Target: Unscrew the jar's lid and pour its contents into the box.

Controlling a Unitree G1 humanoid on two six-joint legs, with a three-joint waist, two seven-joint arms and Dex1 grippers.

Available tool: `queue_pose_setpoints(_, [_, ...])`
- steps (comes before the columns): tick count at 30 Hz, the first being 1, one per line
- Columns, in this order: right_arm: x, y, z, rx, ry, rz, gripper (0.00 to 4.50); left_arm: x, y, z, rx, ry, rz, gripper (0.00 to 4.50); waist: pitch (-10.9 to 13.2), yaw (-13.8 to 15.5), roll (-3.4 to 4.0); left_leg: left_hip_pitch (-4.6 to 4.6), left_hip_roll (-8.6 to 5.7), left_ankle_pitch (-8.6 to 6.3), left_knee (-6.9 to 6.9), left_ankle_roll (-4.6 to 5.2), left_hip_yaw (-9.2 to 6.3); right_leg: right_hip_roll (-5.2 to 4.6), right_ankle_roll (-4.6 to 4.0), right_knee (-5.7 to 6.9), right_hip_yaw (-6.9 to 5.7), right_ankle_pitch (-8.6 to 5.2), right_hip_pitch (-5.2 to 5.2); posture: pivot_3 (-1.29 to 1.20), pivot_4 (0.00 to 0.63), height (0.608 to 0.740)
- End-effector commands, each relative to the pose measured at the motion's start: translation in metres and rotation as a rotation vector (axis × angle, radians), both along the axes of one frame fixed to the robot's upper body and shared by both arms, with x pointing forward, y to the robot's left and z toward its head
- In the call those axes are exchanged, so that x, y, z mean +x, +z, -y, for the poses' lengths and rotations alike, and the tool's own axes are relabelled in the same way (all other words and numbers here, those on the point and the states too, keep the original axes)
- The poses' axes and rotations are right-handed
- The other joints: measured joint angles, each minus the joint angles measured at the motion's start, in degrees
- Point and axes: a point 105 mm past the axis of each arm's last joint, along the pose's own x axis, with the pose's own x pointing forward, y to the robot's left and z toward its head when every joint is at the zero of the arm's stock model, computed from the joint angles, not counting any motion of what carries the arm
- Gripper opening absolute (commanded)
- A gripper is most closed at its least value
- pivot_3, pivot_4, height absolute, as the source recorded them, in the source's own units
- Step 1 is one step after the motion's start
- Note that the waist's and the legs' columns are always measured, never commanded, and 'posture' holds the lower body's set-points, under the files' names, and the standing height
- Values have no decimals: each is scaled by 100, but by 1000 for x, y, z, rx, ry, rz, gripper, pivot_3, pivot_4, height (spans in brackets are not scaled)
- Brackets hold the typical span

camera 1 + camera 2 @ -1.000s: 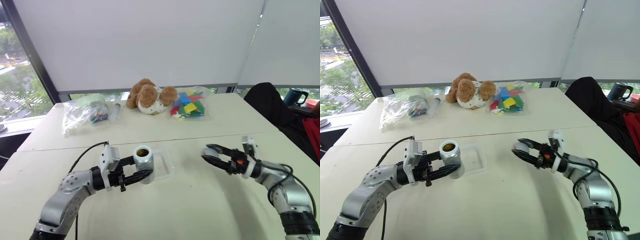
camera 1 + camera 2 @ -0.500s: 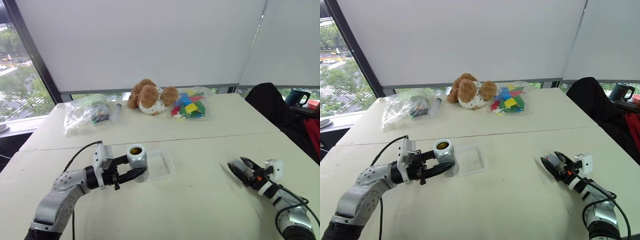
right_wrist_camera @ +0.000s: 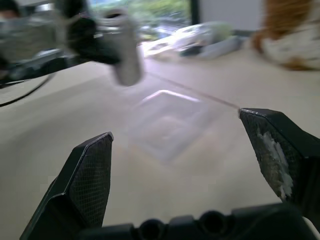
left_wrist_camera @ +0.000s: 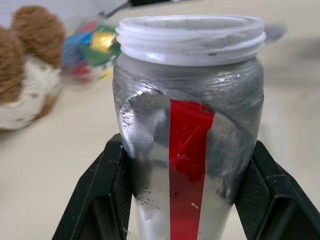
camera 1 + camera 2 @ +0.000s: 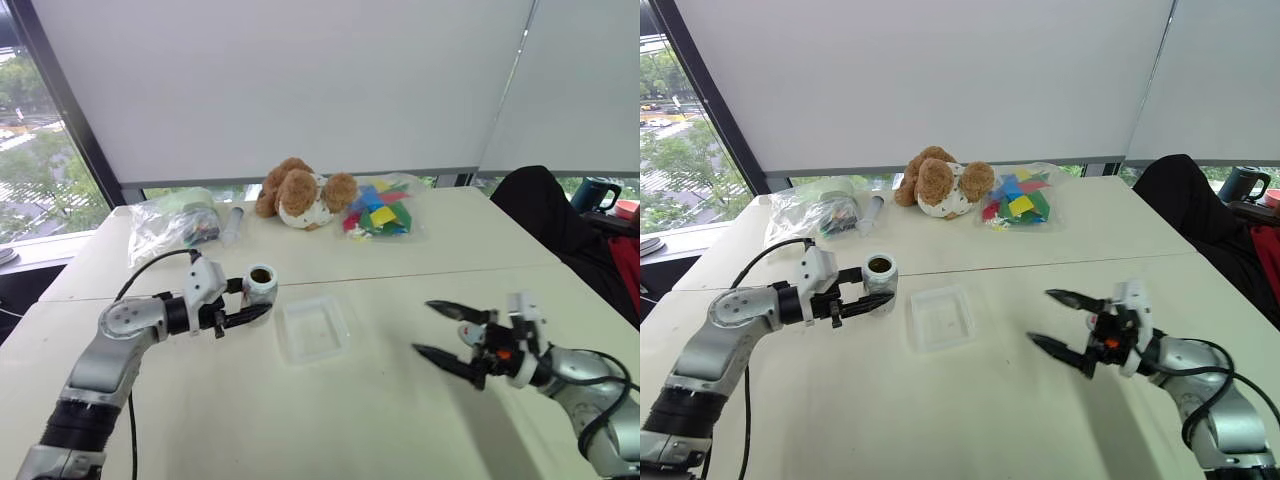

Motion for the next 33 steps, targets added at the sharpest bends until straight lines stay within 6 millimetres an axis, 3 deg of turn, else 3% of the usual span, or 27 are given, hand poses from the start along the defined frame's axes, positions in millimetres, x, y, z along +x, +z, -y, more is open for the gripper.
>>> queue_pose_setpoints(1, [-3,13,-15,30,32,38,4388,13,11,1,97,49,164,2047,1,15,-2,-1,0,0,1,0,0,0,0,0,0,0,0,0,150,740])
queue_pose_setpoints(7, [3,6,-11,-1,-2,34,4388,24,8,22,299,58,395,2047,2,35,-5,-6,-3,0,2,0,0,-2,2,-6,0,2,-1,0,150,740])
queue_pose_setpoints(16, [5,4,-5,6,-63,37,4388,28,34,54,660,89,1242,2047,5,91,-10,-6,-3,0,1,0,1,-2,13,-4,1,8,-3,0,150,740])
queue_pose_setpoints(21, [6,6,-6,11,-76,40,4388,29,34,66,759,61,1558,2047,5,138,-11,-6,-5,0,4,0,8,-2,23,-5,5,13,-3,0,150,740])
queue_pose_setpoints(28, [7,9,-10,28,-93,42,4388,40,19,70,888,70,1883,2047,5,129,-13,-8,-7,0,6,0,8,-2,28,-1,4,15,-5,0,150,740])
queue_pose_setpoints(33, [7,9,-9,34,-102,41,4388,42,13,75,881,45,1981,2047,7,127,-17,-15,-7,0,6,0,8,-2,29,8,3,14,-17,0,150,740])
